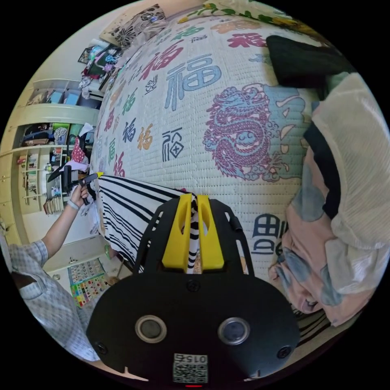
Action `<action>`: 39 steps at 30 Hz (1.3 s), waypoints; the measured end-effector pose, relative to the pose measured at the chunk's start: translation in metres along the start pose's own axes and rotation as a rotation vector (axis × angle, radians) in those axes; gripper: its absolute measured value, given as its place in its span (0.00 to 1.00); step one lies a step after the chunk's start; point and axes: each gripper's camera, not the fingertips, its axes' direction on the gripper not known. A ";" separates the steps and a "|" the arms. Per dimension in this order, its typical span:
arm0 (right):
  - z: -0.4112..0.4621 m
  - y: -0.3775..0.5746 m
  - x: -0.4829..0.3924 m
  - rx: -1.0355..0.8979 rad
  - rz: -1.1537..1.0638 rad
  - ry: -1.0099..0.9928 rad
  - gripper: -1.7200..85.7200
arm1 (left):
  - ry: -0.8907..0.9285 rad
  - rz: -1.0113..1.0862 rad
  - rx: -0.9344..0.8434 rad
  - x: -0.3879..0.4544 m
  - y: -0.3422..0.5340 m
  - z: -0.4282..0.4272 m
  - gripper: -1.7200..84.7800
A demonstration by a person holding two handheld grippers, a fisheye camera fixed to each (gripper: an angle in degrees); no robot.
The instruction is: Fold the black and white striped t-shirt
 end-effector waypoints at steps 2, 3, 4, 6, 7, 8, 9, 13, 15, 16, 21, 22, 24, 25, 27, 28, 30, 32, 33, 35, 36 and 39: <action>0.005 -0.001 0.004 -0.007 0.047 -0.022 0.06 | 0.019 0.001 0.028 -0.004 0.011 -0.001 0.03; 0.006 -0.002 0.003 -0.003 0.052 -0.024 0.06 | 0.008 0.007 0.033 -0.004 0.017 0.002 0.03; 0.010 -0.003 0.001 0.003 0.060 -0.017 0.07 | -0.001 0.019 0.048 -0.004 0.022 0.003 0.03; 0.010 -0.004 -0.006 0.007 0.058 0.000 0.09 | 0.023 0.009 0.095 -0.005 0.032 0.000 0.04; 0.005 -0.004 -0.012 0.016 0.059 0.021 0.08 | 0.033 -0.012 0.132 -0.007 0.042 -0.007 0.05; -0.004 -0.002 -0.021 0.034 0.046 0.067 0.08 | 0.038 -0.018 0.151 -0.008 0.048 -0.012 0.06; -0.010 -0.002 -0.027 0.047 0.035 0.099 0.08 | 0.044 -0.034 0.190 -0.009 0.064 -0.024 0.07; -0.033 -0.003 -0.089 0.083 -0.153 0.202 0.09 | 0.004 -0.109 0.279 -0.003 0.151 -0.054 0.10; -0.026 -0.012 -0.125 0.044 -0.251 0.187 0.10 | -0.026 -0.166 0.268 -0.003 0.195 -0.055 0.11; -0.016 -0.020 -0.150 0.022 -0.313 0.164 0.10 | -0.034 -0.212 0.243 -0.003 0.223 -0.051 0.11; 0.056 -0.059 -0.265 -0.123 -0.599 0.047 0.11 | -0.063 -0.378 0.126 -0.012 0.312 -0.016 0.12; 0.076 -0.069 -0.294 -0.157 -0.664 0.039 0.11 | -0.061 -0.395 0.119 -0.014 0.324 -0.008 0.12; 0.106 -0.083 -0.335 -0.202 -0.749 0.062 0.12 | -0.036 -0.414 0.097 -0.020 0.335 0.005 0.12; 0.125 -0.092 -0.361 -0.237 -0.801 0.074 0.12 | -0.011 -0.423 0.102 -0.022 0.340 0.012 0.12; 0.152 -0.104 -0.394 -0.287 -0.876 0.142 0.13 | 0.008 -0.427 0.126 -0.024 0.346 0.014 0.10; 0.171 -0.113 -0.412 -0.324 -0.909 0.203 0.14 | 0.012 -0.415 0.132 -0.025 0.349 0.015 0.09; 0.199 -0.125 -0.432 -0.426 -0.927 0.239 0.14 | 0.048 -0.388 0.147 -0.024 0.354 0.018 0.07; 0.233 -0.134 -0.448 -0.569 -0.948 0.334 0.13 | 0.068 -0.388 0.156 -0.023 0.359 0.022 0.05; 0.240 -0.134 -0.451 -0.598 -0.957 0.366 0.12 | 0.076 -0.384 0.165 -0.022 0.362 0.024 0.04; 0.254 -0.134 -0.460 -0.659 -0.996 0.470 0.07 | 0.095 -0.385 0.184 -0.021 0.366 0.026 0.02; 0.255 -0.135 -0.462 -0.670 -1.006 0.482 0.06 | 0.114 -0.382 0.197 -0.019 0.370 0.026 0.02; 0.242 -0.135 -0.466 -0.698 -1.026 0.429 0.02 | 0.139 -0.340 0.240 -0.003 0.382 0.018 0.01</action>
